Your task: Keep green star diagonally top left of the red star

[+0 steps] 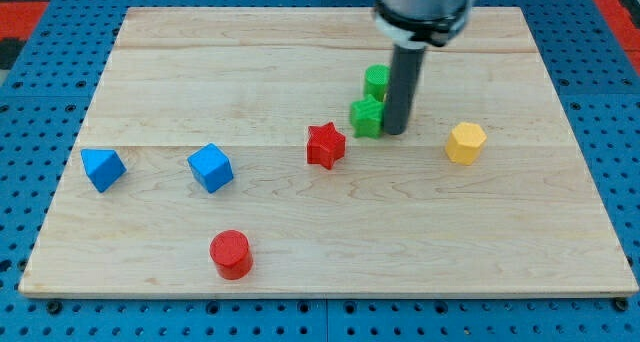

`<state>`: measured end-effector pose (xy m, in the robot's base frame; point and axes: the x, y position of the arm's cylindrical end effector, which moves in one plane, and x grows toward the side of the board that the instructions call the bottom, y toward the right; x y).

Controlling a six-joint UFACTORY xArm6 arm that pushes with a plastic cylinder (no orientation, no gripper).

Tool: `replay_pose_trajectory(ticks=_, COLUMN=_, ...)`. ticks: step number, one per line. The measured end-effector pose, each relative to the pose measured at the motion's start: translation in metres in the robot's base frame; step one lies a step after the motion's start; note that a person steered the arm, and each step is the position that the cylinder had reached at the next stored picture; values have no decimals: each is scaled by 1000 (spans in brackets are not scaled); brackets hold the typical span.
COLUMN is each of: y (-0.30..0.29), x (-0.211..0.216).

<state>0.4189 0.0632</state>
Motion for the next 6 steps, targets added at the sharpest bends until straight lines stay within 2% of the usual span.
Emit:
replay_pose_trajectory(ticks=1, y=-32, x=-3)
replay_pose_trajectory(ticks=4, y=-69, x=-91)
replay_pose_trajectory(ticks=5, y=-96, x=-105)
replay_pose_trajectory(ticks=6, y=-109, x=-100)
